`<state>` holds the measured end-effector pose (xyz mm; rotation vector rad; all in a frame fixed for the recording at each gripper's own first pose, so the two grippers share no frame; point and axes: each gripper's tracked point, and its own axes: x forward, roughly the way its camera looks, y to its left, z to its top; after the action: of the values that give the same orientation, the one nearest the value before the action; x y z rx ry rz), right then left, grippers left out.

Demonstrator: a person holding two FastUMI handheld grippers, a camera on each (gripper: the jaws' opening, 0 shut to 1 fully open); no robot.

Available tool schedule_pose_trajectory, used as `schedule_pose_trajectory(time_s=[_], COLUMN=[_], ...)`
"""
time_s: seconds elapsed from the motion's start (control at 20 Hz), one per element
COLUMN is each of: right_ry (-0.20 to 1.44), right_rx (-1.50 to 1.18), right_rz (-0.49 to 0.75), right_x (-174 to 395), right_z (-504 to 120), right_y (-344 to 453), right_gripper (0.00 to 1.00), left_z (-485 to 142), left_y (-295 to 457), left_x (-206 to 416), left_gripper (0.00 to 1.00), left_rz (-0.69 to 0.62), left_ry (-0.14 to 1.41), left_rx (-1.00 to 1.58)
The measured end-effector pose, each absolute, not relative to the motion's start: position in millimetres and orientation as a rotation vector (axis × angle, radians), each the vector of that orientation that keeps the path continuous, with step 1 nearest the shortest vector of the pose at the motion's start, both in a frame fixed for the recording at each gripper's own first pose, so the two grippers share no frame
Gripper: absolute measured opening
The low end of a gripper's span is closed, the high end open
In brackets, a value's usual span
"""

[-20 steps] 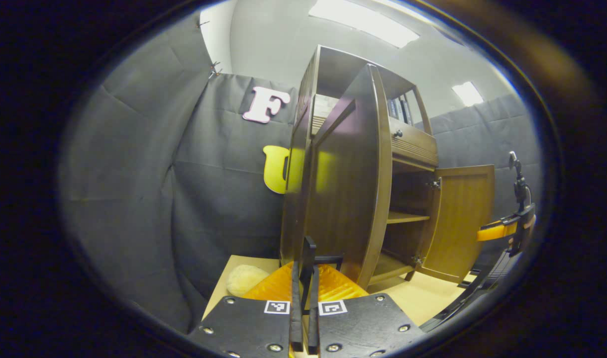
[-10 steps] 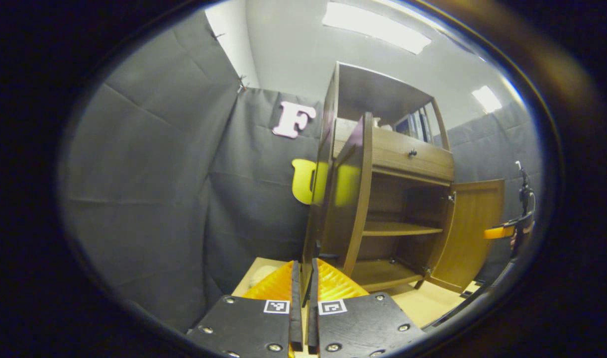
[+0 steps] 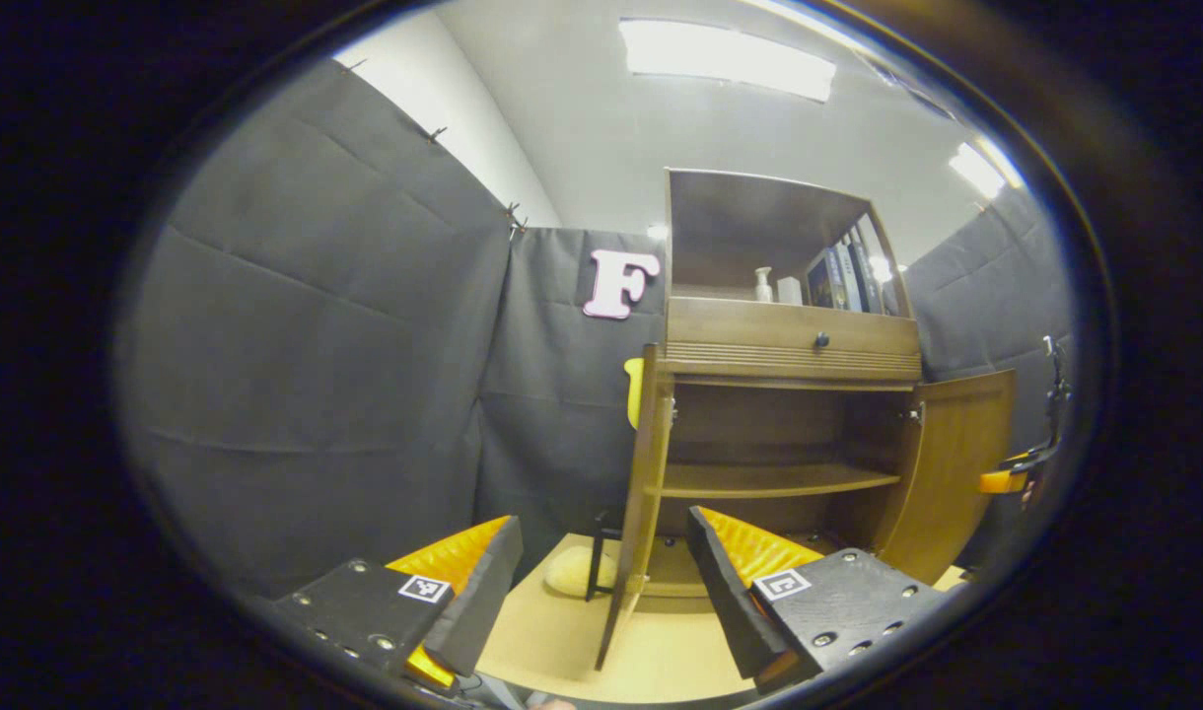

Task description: Open the right door of the double-door shoe cabinet with the right hand, and open the left door with the left hand.

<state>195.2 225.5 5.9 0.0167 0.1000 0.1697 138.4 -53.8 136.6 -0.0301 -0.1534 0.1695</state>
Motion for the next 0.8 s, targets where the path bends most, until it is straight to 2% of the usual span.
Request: schedule_pose_trajectory(time_s=[0.2,0.5,0.8], right_ry=[0.102,0.105,0.076], right_rx=[0.032,0.055,0.100], right_rz=[0.265,0.310,0.356], right_x=[176,161,142], right_z=[-6,-23,-20], right_y=[225,216,210], right_gripper=[0.96,0.96,0.96], left_z=[141,144,133], left_y=[-140,-240,-262], left_x=[131,123,114], left_gripper=[0.96,0.96,0.96], left_rz=[0.130,0.094,0.155], left_ry=[-0.131,-0.109,-0.059], left_rx=[-0.012,-0.048,-0.118])
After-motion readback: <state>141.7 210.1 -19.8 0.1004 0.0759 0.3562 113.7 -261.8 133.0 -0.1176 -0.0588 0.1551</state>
